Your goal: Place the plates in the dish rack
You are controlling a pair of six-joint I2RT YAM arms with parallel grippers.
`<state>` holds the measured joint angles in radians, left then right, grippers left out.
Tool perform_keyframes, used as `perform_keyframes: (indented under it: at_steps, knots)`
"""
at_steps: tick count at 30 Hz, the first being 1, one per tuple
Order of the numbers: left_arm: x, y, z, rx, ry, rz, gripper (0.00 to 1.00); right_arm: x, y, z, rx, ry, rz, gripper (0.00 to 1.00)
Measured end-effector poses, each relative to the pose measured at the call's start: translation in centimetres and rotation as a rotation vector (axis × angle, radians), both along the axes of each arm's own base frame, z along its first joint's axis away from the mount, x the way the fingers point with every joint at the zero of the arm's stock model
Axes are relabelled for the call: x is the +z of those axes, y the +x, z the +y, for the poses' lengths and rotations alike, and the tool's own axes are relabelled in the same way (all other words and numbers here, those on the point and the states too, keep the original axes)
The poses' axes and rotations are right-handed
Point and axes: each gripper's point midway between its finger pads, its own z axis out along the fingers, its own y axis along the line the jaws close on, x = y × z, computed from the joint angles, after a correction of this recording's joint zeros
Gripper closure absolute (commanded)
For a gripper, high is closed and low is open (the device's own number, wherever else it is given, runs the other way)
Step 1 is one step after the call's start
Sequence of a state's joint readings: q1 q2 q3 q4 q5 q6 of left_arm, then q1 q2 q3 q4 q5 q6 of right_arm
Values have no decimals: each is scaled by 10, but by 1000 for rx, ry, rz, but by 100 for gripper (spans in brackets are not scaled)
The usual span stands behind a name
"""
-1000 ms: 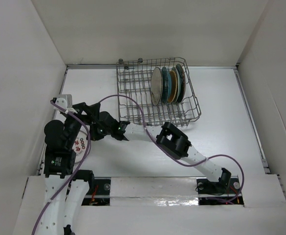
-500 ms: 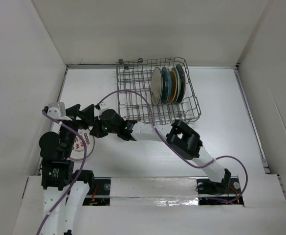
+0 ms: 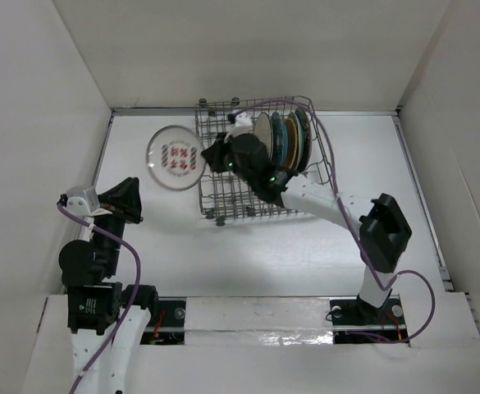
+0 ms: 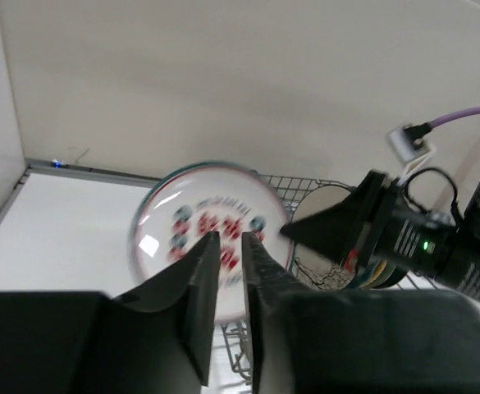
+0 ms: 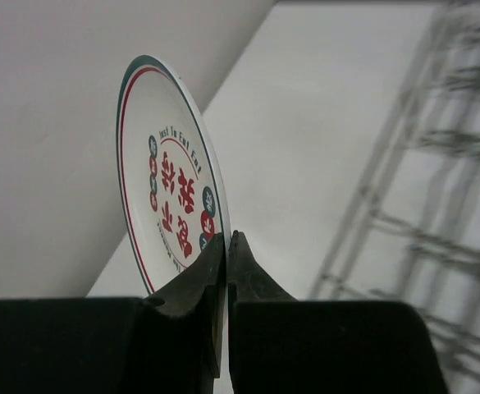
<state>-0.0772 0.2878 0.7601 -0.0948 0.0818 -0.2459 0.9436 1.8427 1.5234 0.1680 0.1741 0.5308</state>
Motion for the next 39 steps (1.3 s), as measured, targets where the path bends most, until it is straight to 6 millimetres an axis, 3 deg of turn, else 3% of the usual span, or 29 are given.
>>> perform_keyframes:
  at_steps: [3, 5, 8, 11, 16, 22, 27, 31, 36, 39]
  knots:
    - [-1, 1, 0, 1, 1, 5, 91, 9, 55, -67, -227, -55, -45, 100]
    - [-2, 2, 0, 2, 1, 7, 86, 6, 85, -110, -379, -119, -62, 100]
    - [-3, 3, 0, 3, -1, 13, 72, -7, 107, -158, -543, -249, -64, 100]
    - [-5, 6, 0, 3, -3, 23, 61, -19, 117, -178, -632, -376, -59, 100]
    - [-10, 9, 0, 3, -5, 40, 50, -36, 134, -181, -699, -509, -65, 100]
    - [-12, 12, -1, 2, -4, 51, 37, -63, 139, -193, -748, -652, -44, 100]
    - [-14, 15, -1, 2, -6, 62, 31, -60, 138, -195, -753, -675, -46, 100]
    - [-14, 15, -1, 2, -6, 62, 30, -55, 140, -189, -756, -668, -58, 100]
    - [-14, 15, -1, 2, -6, 62, 29, -80, 135, -169, -734, -713, -56, 100]
    - [-14, 15, -1, 3, -6, 62, 29, -83, 129, -155, -727, -728, -72, 100]
